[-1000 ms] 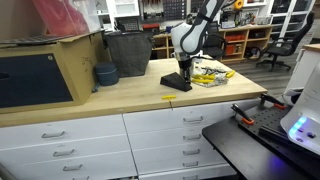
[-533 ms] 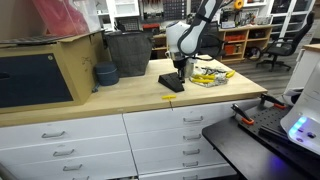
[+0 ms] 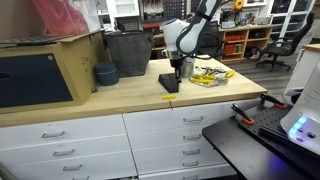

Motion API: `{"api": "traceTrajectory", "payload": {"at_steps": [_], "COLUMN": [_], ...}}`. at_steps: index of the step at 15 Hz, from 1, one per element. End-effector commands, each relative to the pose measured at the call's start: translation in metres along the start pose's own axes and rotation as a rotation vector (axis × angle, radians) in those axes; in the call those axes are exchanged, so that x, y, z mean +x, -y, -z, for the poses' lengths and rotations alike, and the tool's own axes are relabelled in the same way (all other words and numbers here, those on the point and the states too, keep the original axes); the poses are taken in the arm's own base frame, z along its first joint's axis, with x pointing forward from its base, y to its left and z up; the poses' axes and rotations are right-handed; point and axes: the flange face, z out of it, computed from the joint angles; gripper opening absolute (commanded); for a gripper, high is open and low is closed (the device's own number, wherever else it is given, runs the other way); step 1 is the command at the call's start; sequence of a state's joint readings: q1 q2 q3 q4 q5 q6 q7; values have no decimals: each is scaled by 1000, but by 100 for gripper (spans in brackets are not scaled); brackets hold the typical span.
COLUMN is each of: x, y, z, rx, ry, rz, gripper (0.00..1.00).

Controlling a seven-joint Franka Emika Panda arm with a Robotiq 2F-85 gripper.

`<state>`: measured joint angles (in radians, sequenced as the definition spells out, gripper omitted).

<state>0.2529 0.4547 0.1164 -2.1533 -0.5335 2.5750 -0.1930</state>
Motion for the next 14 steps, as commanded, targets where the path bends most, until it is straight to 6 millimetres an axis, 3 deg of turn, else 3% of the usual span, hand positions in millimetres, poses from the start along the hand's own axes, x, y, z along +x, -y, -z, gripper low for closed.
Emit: {"api": "traceTrajectory", "payload": {"at_steps": [1, 6, 11, 14], "x": [-12, -17, -6, 1], "y": [18, 36, 45, 51], "z": [29, 43, 43, 45], "rx": [3, 45, 143, 197], "ry": [-34, -49, -85, -107], "rz": [51, 127, 219, 262], "gripper": [27, 63, 99, 100]}}
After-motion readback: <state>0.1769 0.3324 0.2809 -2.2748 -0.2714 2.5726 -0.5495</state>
